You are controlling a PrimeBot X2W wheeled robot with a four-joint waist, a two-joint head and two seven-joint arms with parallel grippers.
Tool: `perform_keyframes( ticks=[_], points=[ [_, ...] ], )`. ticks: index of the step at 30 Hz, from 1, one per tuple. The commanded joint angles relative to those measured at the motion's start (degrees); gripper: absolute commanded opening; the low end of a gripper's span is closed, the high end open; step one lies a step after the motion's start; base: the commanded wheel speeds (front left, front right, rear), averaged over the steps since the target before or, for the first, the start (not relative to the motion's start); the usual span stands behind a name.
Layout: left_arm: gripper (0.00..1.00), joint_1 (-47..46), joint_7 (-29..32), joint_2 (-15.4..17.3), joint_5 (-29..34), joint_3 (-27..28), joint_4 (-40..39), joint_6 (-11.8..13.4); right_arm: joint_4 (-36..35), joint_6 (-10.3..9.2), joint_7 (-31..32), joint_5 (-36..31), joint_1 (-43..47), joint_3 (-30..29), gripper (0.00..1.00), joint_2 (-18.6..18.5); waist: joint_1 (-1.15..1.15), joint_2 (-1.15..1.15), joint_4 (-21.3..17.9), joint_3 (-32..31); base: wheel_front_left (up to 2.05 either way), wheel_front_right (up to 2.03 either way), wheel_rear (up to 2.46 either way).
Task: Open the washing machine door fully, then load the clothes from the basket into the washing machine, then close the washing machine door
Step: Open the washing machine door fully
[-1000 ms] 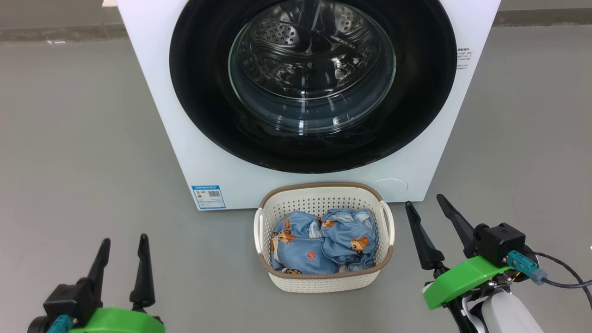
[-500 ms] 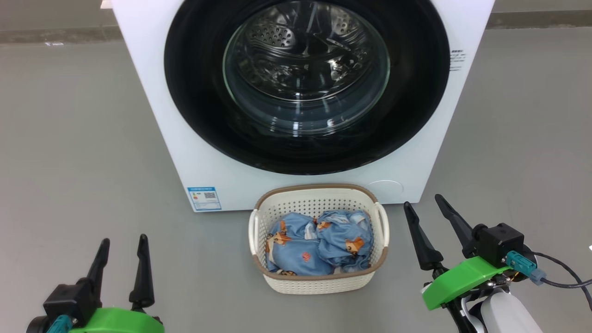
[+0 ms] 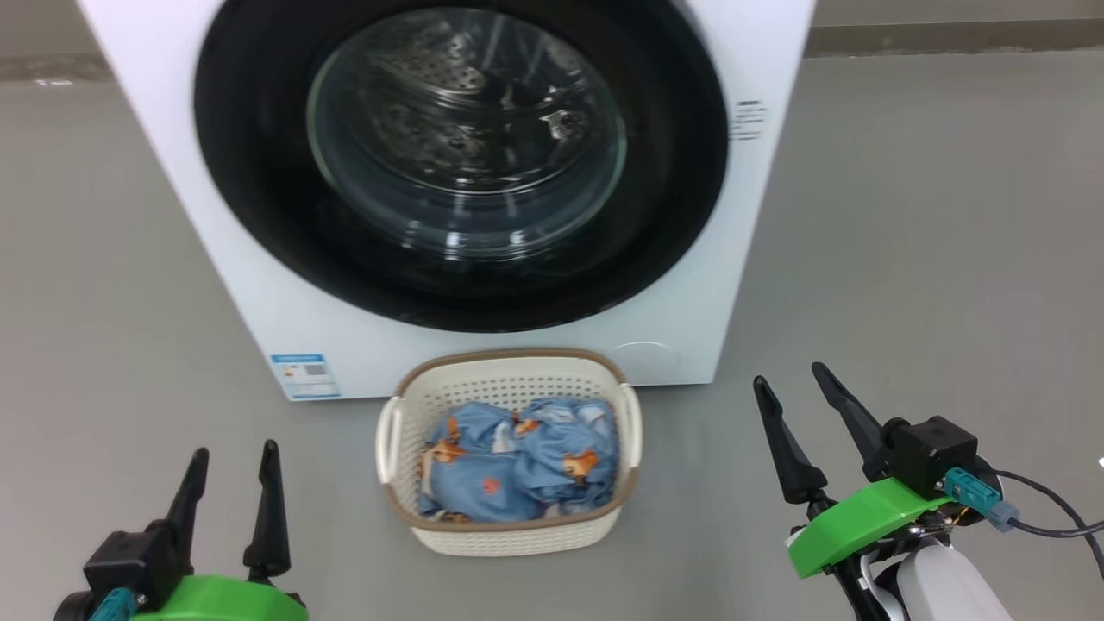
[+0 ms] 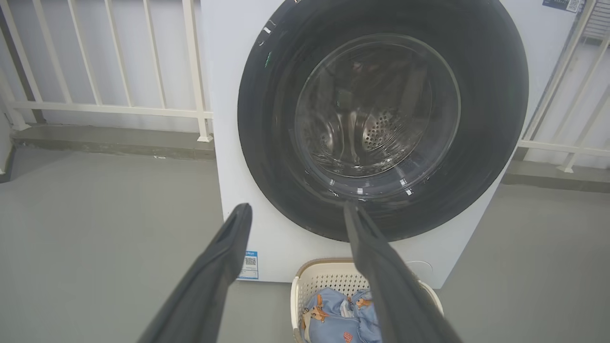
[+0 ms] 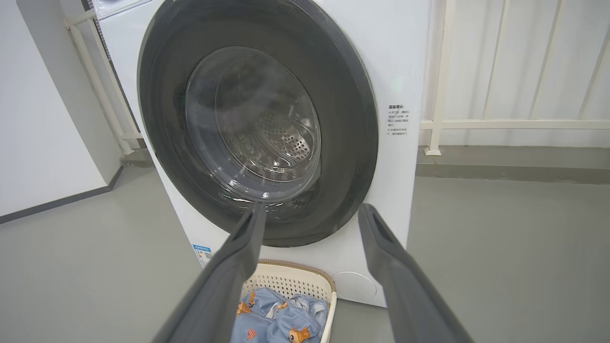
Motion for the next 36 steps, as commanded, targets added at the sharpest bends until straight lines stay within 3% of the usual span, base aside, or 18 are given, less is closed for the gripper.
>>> perform_keyframes(
  ticks=[1, 11, 36],
  points=[
    [1.0, -2.57, -0.38, 1.32, -0.42, 1.6, -1.29, -0.15, -1.44, 0.09, -0.69, -0.58, -1.89, 1.05, 1.0, 0.01, 0.0, 0.0, -0.03, 0.0, 1.02, 1.02, -2.04],
    [1.0, -2.68, -0.38, 1.67, -1.26, 1.31, -1.06, -0.15, -1.5, 0.09, -0.69, -0.6, -1.84, 0.54, 1.0, 0.12, 0.0, 0.0, -0.08, 0.11, 0.59, 0.59, -1.17],
    [1.0, -2.64, -0.38, 1.56, -1.33, 1.49, -0.77, -0.15, -0.82, 0.09, -0.69, -0.46, -1.45, 0.42, 1.0, 0.23, 0.0, 0.0, 0.57, -0.12, 0.01, 0.01, -0.02]
  ],
)
